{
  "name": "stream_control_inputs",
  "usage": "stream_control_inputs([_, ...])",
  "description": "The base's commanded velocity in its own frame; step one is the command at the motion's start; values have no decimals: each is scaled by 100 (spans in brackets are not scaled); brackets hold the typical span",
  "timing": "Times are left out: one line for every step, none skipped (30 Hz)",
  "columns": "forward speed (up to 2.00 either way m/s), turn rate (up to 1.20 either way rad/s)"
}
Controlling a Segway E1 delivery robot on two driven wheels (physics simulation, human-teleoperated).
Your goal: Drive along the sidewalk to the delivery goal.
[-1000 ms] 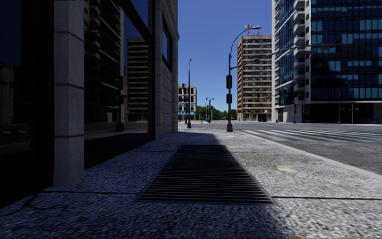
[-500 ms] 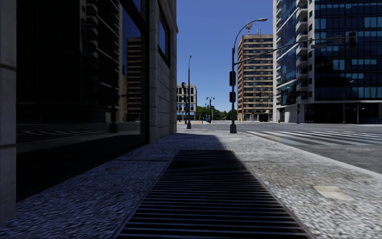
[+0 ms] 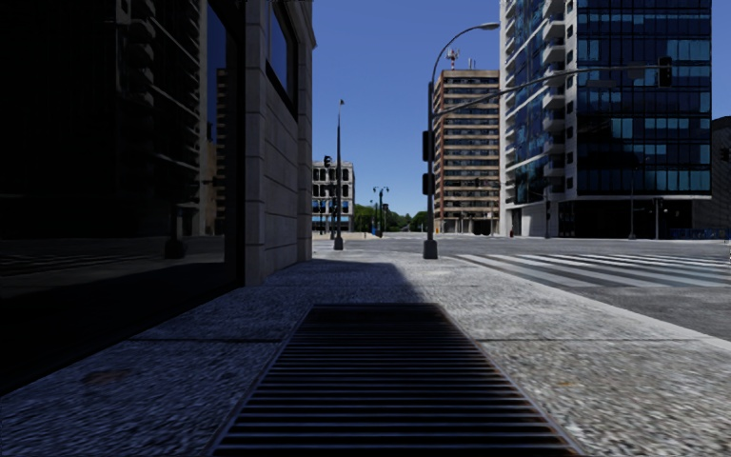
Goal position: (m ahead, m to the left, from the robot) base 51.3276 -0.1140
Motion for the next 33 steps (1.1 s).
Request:
stream_control_inputs([200,0])
stream_control_inputs([200,0])
stream_control_inputs([200,0])
stream_control_inputs([200,0])
stream_control_inputs([200,0])
stream_control_inputs([200,0])
stream_control_inputs([200,0])
stream_control_inputs([200,0])
stream_control_inputs([200,0])
stream_control_inputs([200,0])
stream_control_inputs([200,0])
stream_control_inputs([200,0])
stream_control_inputs([200,0])
stream_control_inputs([200,0])
stream_control_inputs([200,0])
stream_control_inputs([200,0])
stream_control_inputs([200,0])
stream_control_inputs([200,0])
stream_control_inputs([200,0])
stream_control_inputs([200,0])
stream_control_inputs([200,0])
stream_control_inputs([200,0])
stream_control_inputs([200,0])
stream_control_inputs([200,0])
stream_control_inputs([200,0])
stream_control_inputs([200,0])
stream_control_inputs([200,0])
stream_control_inputs([200,0])
stream_control_inputs([200,0])
stream_control_inputs([200,0])
stream_control_inputs([200,0])
stream_control_inputs([200,0])
stream_control_inputs([200,0])
